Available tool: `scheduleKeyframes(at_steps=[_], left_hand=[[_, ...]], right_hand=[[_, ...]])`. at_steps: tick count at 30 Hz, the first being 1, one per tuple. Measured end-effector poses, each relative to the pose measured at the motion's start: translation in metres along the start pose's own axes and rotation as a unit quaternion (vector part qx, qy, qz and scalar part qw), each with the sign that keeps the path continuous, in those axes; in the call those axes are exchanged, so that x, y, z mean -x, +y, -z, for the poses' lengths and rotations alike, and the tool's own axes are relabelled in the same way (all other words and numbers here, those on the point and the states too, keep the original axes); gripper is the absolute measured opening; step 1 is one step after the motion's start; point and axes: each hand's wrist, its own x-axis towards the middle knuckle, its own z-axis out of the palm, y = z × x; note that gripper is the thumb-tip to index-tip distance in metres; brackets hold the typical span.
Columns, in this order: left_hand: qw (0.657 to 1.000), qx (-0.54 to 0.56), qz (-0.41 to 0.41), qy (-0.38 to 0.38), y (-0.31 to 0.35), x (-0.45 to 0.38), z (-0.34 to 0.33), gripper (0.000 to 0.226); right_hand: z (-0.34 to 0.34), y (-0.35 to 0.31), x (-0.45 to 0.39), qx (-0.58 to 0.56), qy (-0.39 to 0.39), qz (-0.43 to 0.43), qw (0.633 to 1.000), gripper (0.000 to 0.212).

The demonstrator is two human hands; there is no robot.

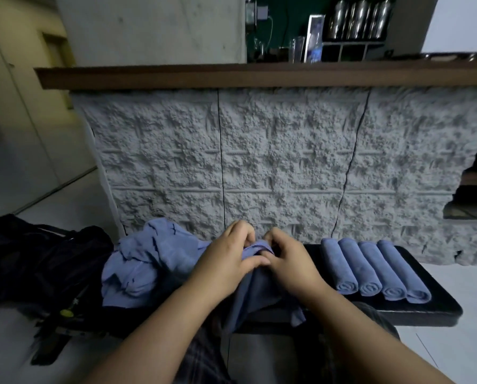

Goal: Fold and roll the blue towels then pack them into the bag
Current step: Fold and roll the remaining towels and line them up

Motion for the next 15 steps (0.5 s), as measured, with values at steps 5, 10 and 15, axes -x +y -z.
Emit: scheduleKeyframes(at_steps=[5, 10, 15], left_hand=[[0.998, -0.059, 0.021, 0.011, 0.023, -0.030, 0.063, 0.023], [0.998, -0.013, 0.040, 0.047, 0.045, -0.048, 0.107, 0.010], [0.983, 0.126, 0.037, 0.127, 0.066, -0.061, 0.133, 0.014]], right_hand=[[0.030, -0.068, -0.024, 0.009, 0.034, 0.049, 0.998, 0.020], [0.069, -0.130, -0.041, -0.065, 0.096, 0.072, 0.991, 0.027], [0.101, -0.173, -0.047, -0.084, 0.109, 0.092, 0.986, 0.024]])
